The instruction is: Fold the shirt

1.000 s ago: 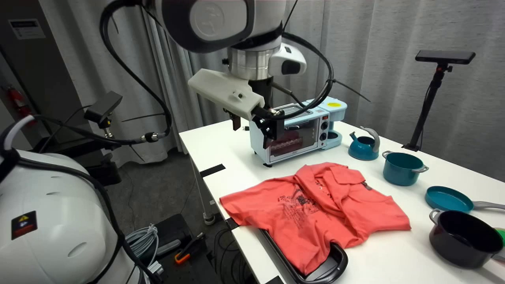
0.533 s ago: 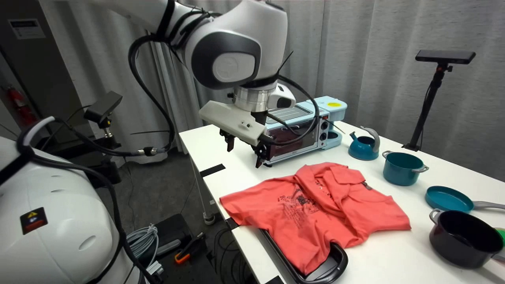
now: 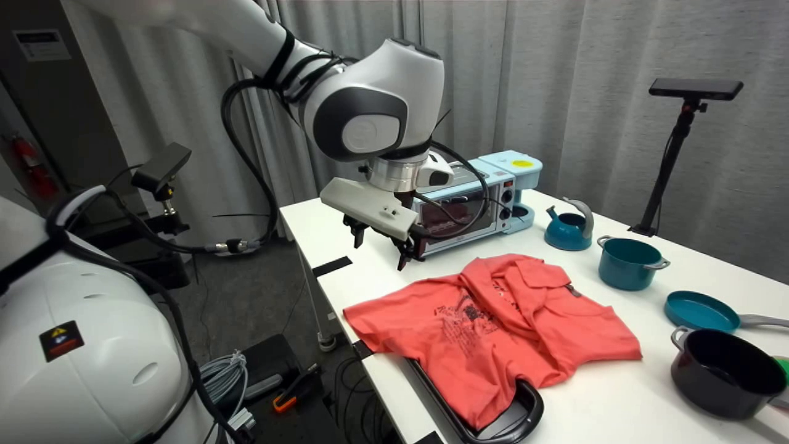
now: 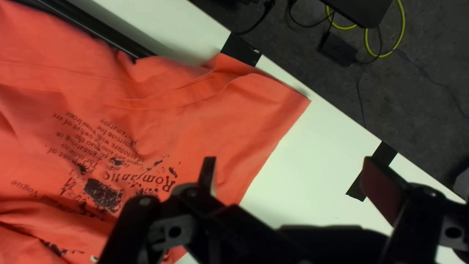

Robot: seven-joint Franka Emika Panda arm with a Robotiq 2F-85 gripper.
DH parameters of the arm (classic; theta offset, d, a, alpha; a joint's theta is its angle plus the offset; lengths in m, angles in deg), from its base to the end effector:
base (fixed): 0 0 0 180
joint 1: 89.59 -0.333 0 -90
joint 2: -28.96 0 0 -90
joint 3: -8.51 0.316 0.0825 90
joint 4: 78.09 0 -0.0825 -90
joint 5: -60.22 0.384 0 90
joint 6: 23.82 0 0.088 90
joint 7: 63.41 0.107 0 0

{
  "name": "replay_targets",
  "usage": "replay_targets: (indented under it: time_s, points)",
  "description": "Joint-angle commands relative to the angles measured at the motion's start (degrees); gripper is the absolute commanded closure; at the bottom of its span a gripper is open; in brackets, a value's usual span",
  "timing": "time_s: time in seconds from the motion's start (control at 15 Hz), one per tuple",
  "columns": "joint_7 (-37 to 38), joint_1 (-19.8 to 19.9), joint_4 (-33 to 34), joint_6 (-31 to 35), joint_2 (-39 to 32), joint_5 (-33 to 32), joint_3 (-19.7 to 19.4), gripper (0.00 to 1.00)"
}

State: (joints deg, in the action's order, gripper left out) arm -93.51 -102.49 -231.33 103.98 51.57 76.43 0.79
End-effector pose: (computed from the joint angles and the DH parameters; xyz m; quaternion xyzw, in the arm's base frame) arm 0.3806 0.0457 0.3579 -0.9659 -0.2195 -0.0007 0.1376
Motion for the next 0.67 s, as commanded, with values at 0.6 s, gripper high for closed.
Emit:
replay_targets:
  time_s: [0.6]
  points:
    - [-6.0, -0.8, -1.2, 7.8, -9.5, 3.0, 3.4, 0.00]
